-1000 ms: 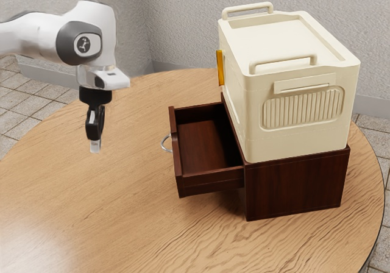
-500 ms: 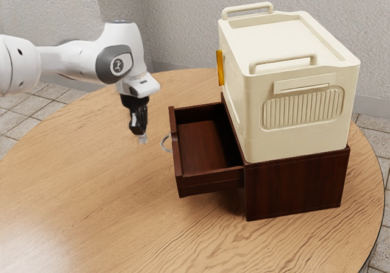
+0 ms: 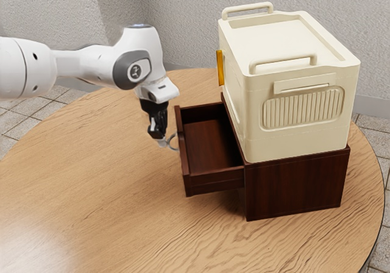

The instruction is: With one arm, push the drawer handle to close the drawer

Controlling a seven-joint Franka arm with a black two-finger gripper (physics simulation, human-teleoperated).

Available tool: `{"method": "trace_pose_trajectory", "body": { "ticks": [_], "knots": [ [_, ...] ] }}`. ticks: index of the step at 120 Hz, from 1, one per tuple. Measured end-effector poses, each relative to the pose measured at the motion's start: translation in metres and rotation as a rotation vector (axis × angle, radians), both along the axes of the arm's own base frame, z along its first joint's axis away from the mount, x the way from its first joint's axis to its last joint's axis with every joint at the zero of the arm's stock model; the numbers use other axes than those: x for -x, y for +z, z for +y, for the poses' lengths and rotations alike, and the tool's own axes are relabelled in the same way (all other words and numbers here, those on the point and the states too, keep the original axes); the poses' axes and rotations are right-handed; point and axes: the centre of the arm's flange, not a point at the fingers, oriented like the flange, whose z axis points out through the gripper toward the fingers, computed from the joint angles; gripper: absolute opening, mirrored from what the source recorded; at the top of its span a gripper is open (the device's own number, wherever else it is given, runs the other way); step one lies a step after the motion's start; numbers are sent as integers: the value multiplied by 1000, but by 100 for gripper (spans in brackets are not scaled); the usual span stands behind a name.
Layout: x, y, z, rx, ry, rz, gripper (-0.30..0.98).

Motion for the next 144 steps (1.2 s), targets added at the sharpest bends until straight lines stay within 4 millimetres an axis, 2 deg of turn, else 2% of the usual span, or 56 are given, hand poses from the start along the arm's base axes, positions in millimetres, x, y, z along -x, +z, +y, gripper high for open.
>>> {"method": "trace_pose_trajectory", "body": {
  "ticks": [48, 67, 86, 120, 133, 144],
  "knots": [
    [-13, -1, -8, 10, 38, -37, -10],
    [-20, 2, -22, 17, 48, -55, -10],
    [-22, -5, -35, 22, 59, -53, -10],
    [-38, -9, -64, 53, 74, -91, -10],
    [-45, 1, -77, 74, 76, -125, -10],
    [-49, 1, -88, 95, 76, -143, -10]
  ]
}}
